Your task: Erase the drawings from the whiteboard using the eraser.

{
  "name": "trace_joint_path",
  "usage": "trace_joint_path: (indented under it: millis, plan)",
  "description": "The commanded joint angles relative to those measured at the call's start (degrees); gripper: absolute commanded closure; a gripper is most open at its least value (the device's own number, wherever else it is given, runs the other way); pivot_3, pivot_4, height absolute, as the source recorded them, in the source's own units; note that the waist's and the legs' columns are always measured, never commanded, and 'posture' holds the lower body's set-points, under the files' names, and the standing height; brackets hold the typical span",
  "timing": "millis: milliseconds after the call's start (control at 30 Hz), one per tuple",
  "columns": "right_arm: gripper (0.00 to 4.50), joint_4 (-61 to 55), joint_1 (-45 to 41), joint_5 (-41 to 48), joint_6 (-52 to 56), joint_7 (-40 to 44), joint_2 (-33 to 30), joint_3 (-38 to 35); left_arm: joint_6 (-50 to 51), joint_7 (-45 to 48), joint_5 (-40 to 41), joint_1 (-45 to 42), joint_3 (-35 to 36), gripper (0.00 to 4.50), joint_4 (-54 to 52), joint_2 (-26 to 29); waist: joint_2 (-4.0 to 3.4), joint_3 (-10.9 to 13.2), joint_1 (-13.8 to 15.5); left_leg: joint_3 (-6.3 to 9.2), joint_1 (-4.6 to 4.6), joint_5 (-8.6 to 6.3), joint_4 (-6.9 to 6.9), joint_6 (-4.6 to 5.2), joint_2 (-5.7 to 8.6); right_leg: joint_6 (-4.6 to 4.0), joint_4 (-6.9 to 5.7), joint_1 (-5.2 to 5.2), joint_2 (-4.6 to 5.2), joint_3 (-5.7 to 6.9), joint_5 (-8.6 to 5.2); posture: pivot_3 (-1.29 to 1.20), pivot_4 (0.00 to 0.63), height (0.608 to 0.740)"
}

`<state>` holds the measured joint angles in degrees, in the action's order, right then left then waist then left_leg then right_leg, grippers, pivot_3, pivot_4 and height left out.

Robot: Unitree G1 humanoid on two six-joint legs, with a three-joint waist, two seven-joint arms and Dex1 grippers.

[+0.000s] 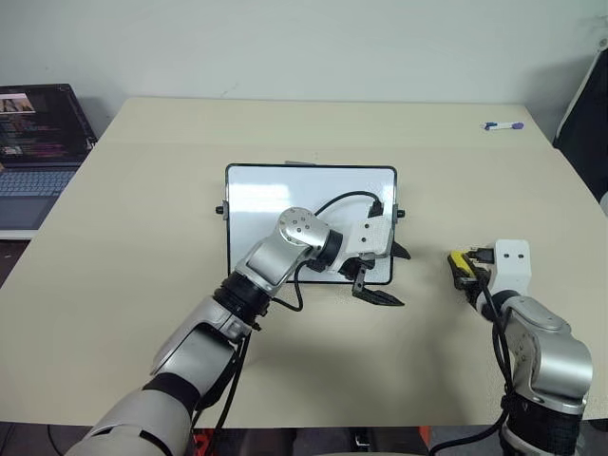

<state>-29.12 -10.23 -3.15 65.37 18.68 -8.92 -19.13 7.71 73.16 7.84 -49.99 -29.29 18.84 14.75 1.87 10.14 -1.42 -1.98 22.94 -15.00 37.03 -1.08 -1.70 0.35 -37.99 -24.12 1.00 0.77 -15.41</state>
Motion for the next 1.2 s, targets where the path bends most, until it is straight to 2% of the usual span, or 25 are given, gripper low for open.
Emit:
trace_joint_path:
  millis: [33, 167, 200, 233, 367, 533, 600, 667, 767, 867, 1033, 1200]
  plan:
    - [1.66, 0.6, -0.8, 1.9, -1.4, -1.5, -0.6, -1.1, -1.2, 0.0, -0.4, -1.0, 1.5, 0.00, -0.5, -0.9, 0.00, 0.0, 0.0, 0.00, 0.01, 0.00, 0.00, 0.00, 0.00, 0.00, -0.01, 0.00, 0.02, 0.00, 0.00, 0.00, 0.150, 0.740]
    - [0.24, 0.4, -1.3, 4.5, -3.0, -1.6, -1.0, -1.1, 0.1, -2.1, 0.3, 0.5, 4.1, 0.00, -2.2, 0.4, 0.00, 0.0, -0.1, 0.00, -0.01, 0.00, 0.03, 0.01, -0.01, 0.02, -0.06, 0.01, 0.05, -0.01, 0.00, 0.00, 0.150, 0.740]
    - [0.02, 0.2, -1.3, 5.0, -3.7, -1.8, -0.8, -1.2, 0.6, -2.4, 0.6, 1.0, 4.6, 0.00, -2.9, 0.7, 0.00, 0.0, -0.1, 0.01, -0.01, 0.00, 0.04, 0.01, -0.01, 0.03, -0.08, 0.01, 0.05, 0.00, 0.00, 0.00, 0.150, 0.740]
    - [0.02, -0.1, -1.4, 5.8, -4.0, -1.9, -0.8, -1.4, 1.0, -3.1, 0.8, 1.8, 5.4, 0.00, -3.8, 1.1, -0.01, 0.0, -0.2, 0.00, -0.02, 0.00, 0.03, 0.01, -0.01, 0.03, -0.10, 0.01, 0.05, 0.00, 0.00, 0.00, 0.150, 0.740]
    - [0.02, -6.6, -0.5, 9.3, -10.4, 1.6, -3.4, 1.2, 11.0, -12.2, 5.6, 9.7, 16.2, 0.00, -16.8, 5.4, -0.07, 0.0, -0.7, 0.01, -0.04, 0.00, 0.01, 0.01, -0.11, 0.00, -0.15, -0.03, 0.05, -0.09, 0.02, 0.00, 0.150, 0.740]
    - [0.02, -11.4, 7.3, 12.7, -18.4, 5.7, -5.8, 3.7, 24.7, -28.4, 10.2, 23.3, 32.8, 0.00, -33.1, 8.2, -0.07, 0.0, -0.3, 0.27, -0.05, 0.00, 0.00, -0.01, -0.25, 0.00, -0.12, 0.04, 0.11, -0.01, 0.02, 0.00, 0.150, 0.740]
    - [0.02, -9.8, 11.9, 10.6, -31.0, 6.0, -6.0, 4.7, 28.1, -34.6, 11.3, 30.7, 38.6, 0.00, -39.4, 7.0, -0.07, 0.0, -0.2, 0.26, -0.02, 0.00, 0.02, -0.02, -0.24, 0.01, -0.14, 0.05, 0.15, -0.01, 0.01, 0.00, 0.150, 0.740]
    - [0.02, -7.1, 16.8, 7.6, -43.1, 2.6, -4.0, 4.3, 27.4, -41.1, 9.6, 38.2, 43.0, 0.00, -42.9, 5.0, -0.02, -0.1, -0.1, 0.20, -0.06, 0.00, 0.05, -0.03, -0.13, 0.02, -0.14, 0.11, 0.28, -0.06, 0.01, 0.00, 0.150, 0.740]
    - [0.02, -2.6, 23.4, 9.3, -53.9, 0.6, 0.5, 1.8, 23.2, -49.1, 6.3, 46.1, 45.4, 0.00, -43.5, 0.9, 0.19, -0.2, 0.5, 0.23, -0.21, 0.00, 0.10, -0.03, -0.09, 0.08, -0.08, 0.34, 0.36, -0.03, 0.04, 0.00, 0.150, 0.740]
    - [0.02, 1.5, 29.0, 9.8, -60.8, 1.4, 1.9, 2.6, 19.0, -55.3, 2.5, 52.1, 45.5, 0.00, -43.6, -2.2, 0.21, -0.2, 1.1, 0.20, -0.60, -0.01, 0.09, -0.03, -0.09, 0.14, -0.04, 0.69, 0.39, -0.04, 0.03, 0.00, 0.150, 0.740]
    - [0.02, -1.2, 34.8, 9.5, -61.5, 2.3, 0.9, 6.3, 16.6, -59.9, 0.7, 56.4, 44.6, 0.00, -43.6, -4.2, 0.22, -0.2, 1.3, 0.12, -1.06, 0.04, 0.10, 0.05, -0.17, 0.23, -0.08, 0.98, 0.37, -0.12, -0.05, 0.00, 0.150, 0.740]
    - [0.02, -2.5, 34.2, 12.2, -58.5, 1.7, -1.5, 4.2, 12.8, -62.2, -2.9, 57.6, 41.0, 0.00, -40.7, -4.5, 0.22, -0.3, 1.3, 0.11, -1.07, 0.08, 0.10, 0.09, -0.17, 0.15, -0.09, 0.97, 0.32, -0.14, 0.01, 0.00, 0.150, 0.740]
